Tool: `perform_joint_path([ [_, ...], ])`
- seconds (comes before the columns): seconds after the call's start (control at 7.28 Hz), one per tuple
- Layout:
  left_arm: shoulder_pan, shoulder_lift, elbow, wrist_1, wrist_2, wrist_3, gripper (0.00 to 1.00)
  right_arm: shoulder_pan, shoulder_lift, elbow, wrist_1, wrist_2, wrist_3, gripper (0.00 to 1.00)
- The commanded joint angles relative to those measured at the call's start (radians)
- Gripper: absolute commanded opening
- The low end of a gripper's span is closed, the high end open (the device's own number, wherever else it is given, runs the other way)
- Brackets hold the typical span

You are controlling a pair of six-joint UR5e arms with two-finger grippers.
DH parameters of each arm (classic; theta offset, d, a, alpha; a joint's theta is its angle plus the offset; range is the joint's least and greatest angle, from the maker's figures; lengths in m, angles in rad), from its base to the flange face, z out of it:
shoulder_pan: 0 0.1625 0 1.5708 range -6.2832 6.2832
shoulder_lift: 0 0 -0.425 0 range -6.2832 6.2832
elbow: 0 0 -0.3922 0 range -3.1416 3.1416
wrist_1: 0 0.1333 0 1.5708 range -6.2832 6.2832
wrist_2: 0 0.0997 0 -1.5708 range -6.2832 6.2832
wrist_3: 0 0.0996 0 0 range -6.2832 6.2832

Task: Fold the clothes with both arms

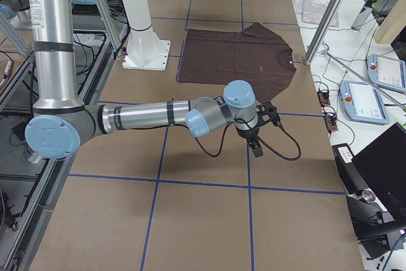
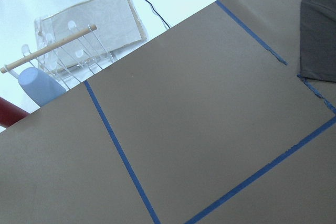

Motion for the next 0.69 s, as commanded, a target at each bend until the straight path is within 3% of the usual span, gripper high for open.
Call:
perform_joint_path([
  [0.0, 0.003, -0.008, -0.002, -0.011, -0.001, 0.001, 1.0, -0.171, 0.187, -0.084, 0.079, -0.065, 0.39, 1.0],
  [0.27, 0.011, -0.011, -0.002, -0.011, -0.001, 0.0, 1.0, -0.348, 0.248, -0.188, 0.373, -0.214, 0.773, 0.99],
  [0.55, 0.017, -0.014, -0.002, -0.011, -0.001, 0.0, 1.0, -0.492, 0.317, -0.271, 0.429, -0.402, 0.952, 0.82],
])
